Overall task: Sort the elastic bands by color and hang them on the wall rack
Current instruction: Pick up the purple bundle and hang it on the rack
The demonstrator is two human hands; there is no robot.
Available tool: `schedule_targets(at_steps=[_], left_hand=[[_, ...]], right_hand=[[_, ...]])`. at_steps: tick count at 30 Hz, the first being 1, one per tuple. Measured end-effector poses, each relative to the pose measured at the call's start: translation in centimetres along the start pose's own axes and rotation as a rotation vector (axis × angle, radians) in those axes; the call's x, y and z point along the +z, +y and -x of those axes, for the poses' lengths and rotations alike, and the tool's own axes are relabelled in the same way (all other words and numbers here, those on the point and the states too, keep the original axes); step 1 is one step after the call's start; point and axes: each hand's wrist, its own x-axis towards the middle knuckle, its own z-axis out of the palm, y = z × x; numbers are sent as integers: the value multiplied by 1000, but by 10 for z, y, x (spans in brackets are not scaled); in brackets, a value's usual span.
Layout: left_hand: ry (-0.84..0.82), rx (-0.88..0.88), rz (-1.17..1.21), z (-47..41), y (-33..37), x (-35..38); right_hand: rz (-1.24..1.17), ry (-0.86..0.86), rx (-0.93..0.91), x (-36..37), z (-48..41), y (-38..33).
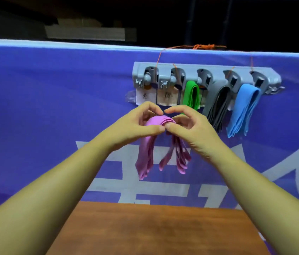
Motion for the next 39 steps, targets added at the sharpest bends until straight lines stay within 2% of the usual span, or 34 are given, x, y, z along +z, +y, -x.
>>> schedule_targets(at_steps=[4,8,13,19,24,30,35,39], left_hand=[[-11,24,-265,-4,8,-9],[37,-13,-166,-9,9,-26],[73,1,-177,-15,13,-51],[287,84,-166,-37,18,-89],[317,77,-244,-54,5,-101],[307,103,-274,-55,-23,-102],[317,191,-166,-54,-30,-98],[398,268,-220,-54,-38,-90]], right_hand=[[85,-37,-62,-8,-20,-16],[140,-6,-97,-8,-37,-22],[108,31,-114,3,-58,-19],[103,209,-116,25,-96,-21],[245,393,-108,46,-118,-12],[373,336,-108,57,-121,3],[284,323,-140,60,-120,9],[224,300,-145,61,-120,12]])
